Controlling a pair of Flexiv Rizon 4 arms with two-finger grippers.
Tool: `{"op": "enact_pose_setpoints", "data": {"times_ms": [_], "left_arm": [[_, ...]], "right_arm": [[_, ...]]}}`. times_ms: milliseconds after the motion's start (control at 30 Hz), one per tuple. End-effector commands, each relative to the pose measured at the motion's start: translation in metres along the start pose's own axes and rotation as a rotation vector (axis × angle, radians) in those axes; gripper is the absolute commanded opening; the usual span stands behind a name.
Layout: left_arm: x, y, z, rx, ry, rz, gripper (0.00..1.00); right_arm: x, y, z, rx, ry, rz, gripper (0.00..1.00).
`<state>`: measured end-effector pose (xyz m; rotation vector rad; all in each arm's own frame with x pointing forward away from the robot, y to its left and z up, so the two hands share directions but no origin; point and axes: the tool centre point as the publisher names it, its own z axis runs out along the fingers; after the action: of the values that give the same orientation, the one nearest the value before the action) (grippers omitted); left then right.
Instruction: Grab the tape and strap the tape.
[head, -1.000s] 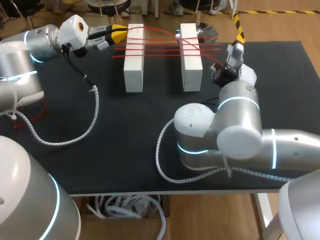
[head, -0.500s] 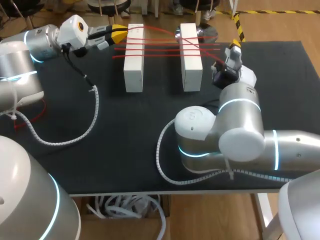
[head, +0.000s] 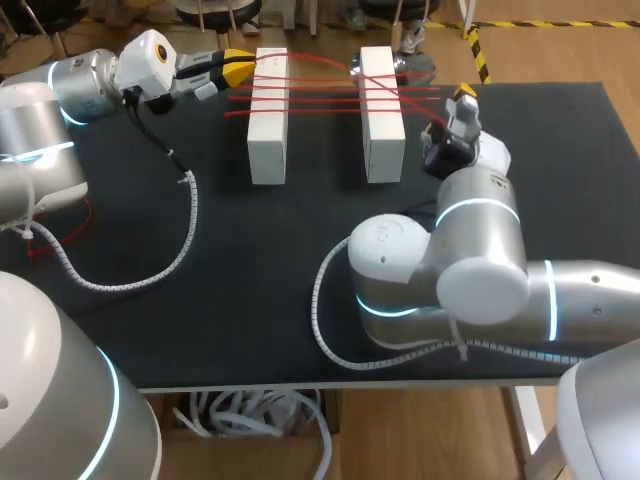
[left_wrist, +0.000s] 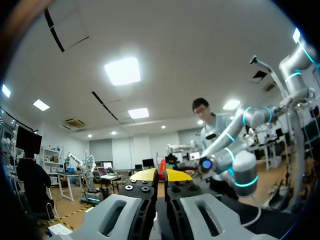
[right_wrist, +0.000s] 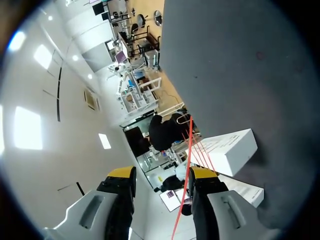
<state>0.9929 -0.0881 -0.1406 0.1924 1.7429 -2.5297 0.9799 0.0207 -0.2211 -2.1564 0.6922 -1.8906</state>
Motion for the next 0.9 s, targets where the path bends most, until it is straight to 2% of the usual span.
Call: {"op": "enact_pose_setpoints", "data": {"times_ms": [33, 233, 433, 667, 900], "left_arm": [[-0.001, 0.001, -0.001, 0.002, 0.003, -0.001, 0.00], [-0.001, 0.001, -0.001, 0.002, 0.003, -0.001, 0.00], [-0.001, 0.001, -0.001, 0.002, 0.003, -0.001, 0.00], [-0.001, 0.001, -0.001, 0.002, 0.003, -0.001, 0.00], [-0.001, 0.001, -0.001, 0.002, 0.003, -0.001, 0.00]], "right_arm": [[-0.001, -0.001, -0.004, -0.001, -0.009, -0.009, 0.44], [-0.003, -0.001, -0.007, 0.002, -0.016, -0.019, 0.41], [-0.004, -0.002, -0.005, 0.000, -0.016, -0.022, 0.31], [-0.005, -0.004, 0.004, -0.020, -0.004, -0.023, 0.34], [-0.005, -0.006, 0.006, -0.020, 0.006, -0.024, 0.31]]}}
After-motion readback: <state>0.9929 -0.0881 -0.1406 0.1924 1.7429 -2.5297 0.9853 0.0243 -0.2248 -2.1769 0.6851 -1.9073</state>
